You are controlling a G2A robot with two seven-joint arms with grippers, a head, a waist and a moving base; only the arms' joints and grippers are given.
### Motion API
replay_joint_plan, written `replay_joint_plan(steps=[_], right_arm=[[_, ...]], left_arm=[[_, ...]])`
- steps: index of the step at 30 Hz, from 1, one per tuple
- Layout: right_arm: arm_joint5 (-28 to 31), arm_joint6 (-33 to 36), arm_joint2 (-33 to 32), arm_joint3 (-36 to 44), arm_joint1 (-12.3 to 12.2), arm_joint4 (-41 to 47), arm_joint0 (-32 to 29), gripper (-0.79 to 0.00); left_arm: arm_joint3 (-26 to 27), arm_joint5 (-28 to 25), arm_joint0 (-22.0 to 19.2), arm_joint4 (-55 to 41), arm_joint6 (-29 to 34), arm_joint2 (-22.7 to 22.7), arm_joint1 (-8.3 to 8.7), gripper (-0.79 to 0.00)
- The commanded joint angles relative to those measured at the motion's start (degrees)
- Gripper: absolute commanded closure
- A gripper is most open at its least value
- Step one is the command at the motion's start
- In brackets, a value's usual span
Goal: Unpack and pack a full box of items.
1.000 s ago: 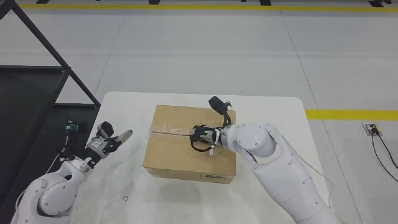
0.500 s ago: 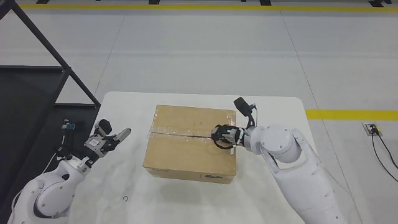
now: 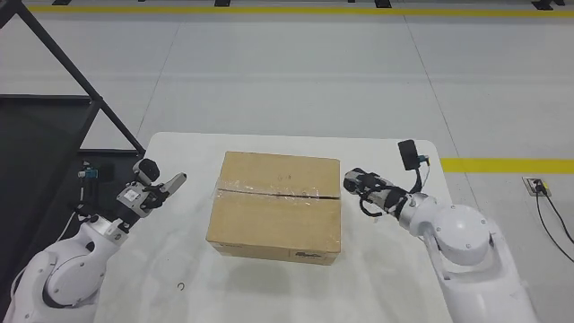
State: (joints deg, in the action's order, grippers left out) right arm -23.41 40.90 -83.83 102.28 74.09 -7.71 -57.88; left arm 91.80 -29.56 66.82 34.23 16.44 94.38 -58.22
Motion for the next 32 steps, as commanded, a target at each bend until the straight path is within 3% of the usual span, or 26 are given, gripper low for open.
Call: replay_joint_plan(steps=[1,2,5,6,12,15,32], right_arm=[[3.03,-3.38,-3.74,2.37,-0.08,3.73,-3.59,-0.662],[4.66,-5.03,-5.22,3.23,-0.09,5.25,-5.0,-0.785],[7.99,-7.06,-7.29,4.34,-0.11,8.0,-7.6,-0.785],[7.49,-6.88,-7.01,4.28,-0.1,7.61,-7.24,-0.429],[7.98,-7.06,-7.29,4.34,-0.11,8.0,-7.59,-0.696],[7.98,-7.05,-7.29,4.34,-0.11,8.0,-7.59,-0.764],[7.98,-7.05,-7.29,4.34,-0.11,8.0,-7.59,-0.784]], left_arm=[[-0.41,-0.48,-0.41,-0.6,-0.51,-0.23,-0.03,-0.785],[-0.53,-1.07,-0.6,-0.93,-0.55,-0.3,-0.02,-0.785],[-0.71,-1.98,-0.73,-1.27,-0.47,-0.32,0.02,-0.785],[-0.72,-2.01,-0.75,-1.29,-0.5,-0.33,0.01,-0.784],[-0.71,-1.98,-0.73,-1.27,-0.47,-0.32,0.02,-0.785],[-0.71,-1.98,-0.73,-1.27,-0.47,-0.32,0.02,-0.784],[-0.71,-1.98,-0.73,-1.27,-0.47,-0.32,0.02,-0.784]])
